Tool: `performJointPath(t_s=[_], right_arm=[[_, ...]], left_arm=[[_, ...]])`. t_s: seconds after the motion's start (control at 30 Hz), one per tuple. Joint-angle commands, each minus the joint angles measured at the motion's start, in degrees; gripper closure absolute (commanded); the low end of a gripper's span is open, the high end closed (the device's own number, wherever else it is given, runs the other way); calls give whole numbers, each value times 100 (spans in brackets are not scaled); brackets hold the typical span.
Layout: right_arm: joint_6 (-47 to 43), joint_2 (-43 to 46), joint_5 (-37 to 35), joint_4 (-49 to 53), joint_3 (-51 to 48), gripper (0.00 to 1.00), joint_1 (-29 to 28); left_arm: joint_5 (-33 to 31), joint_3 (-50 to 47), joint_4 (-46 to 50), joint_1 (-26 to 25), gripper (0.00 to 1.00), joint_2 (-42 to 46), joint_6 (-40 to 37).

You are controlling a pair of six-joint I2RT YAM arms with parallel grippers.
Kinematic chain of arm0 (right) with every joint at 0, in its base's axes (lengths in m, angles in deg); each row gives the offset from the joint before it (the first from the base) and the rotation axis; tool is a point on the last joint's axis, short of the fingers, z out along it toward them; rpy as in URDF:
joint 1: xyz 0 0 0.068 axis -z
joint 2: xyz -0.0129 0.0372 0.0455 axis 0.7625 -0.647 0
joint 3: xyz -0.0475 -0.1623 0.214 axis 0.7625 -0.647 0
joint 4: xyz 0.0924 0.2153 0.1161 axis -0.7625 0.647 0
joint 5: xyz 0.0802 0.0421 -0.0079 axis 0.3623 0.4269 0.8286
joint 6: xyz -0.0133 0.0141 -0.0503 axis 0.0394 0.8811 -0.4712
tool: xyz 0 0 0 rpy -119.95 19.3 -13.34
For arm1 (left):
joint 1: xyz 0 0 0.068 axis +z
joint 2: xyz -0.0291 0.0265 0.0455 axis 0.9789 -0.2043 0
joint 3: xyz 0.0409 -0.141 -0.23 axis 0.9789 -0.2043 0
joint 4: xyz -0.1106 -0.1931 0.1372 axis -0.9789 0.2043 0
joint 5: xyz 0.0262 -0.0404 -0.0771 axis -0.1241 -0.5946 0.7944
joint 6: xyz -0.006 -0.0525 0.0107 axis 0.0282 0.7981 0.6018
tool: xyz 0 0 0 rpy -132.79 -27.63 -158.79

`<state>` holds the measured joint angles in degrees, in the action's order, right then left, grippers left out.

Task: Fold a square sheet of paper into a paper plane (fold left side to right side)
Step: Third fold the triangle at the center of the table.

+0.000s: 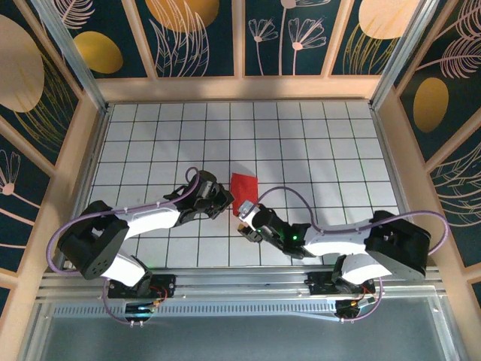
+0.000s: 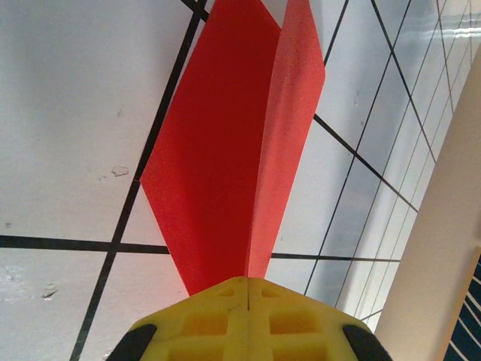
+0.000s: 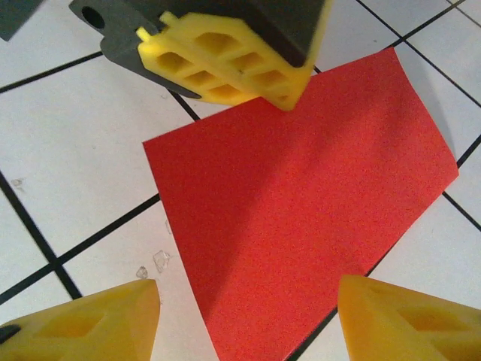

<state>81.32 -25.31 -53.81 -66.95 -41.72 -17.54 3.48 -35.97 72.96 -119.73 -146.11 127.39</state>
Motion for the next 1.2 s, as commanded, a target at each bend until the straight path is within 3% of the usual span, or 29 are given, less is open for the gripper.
performJointPath(t_s=[0.0, 0.13, 0.57, 0.67, 0.73, 0.93, 1.07, 1.17], right_arm=[[-221, -281, -644, -552, 276, 37, -117], [-223, -471, -700, -758, 377, 44, -120], [45, -431, -306, -384, 372, 89, -121], [165, -357, -97, -243, 332, 100, -108], [268, -318, 71, -169, 305, 100, -89], [654, -166, 590, -184, 38, 100, 182], [836, 23, 984, -376, -174, 100, 416], [999, 210, 1313, -567, -397, 100, 619]], left_arm=[[-31, -3, -141, -63, 100, 19, 373], [-43, 15, -150, -119, 100, -44, 384], [-80, -15, -161, -155, 100, -117, 430], [-85, -8, -143, -147, 91, -80, 425], [-149, 25, -50, -155, 76, 0, 339], [-602, 77, 679, 38, 56, 610, -143], [-402, 5, 662, 368, 52, 875, -535], [-109, 241, 565, 487, 55, 681, -1072]])
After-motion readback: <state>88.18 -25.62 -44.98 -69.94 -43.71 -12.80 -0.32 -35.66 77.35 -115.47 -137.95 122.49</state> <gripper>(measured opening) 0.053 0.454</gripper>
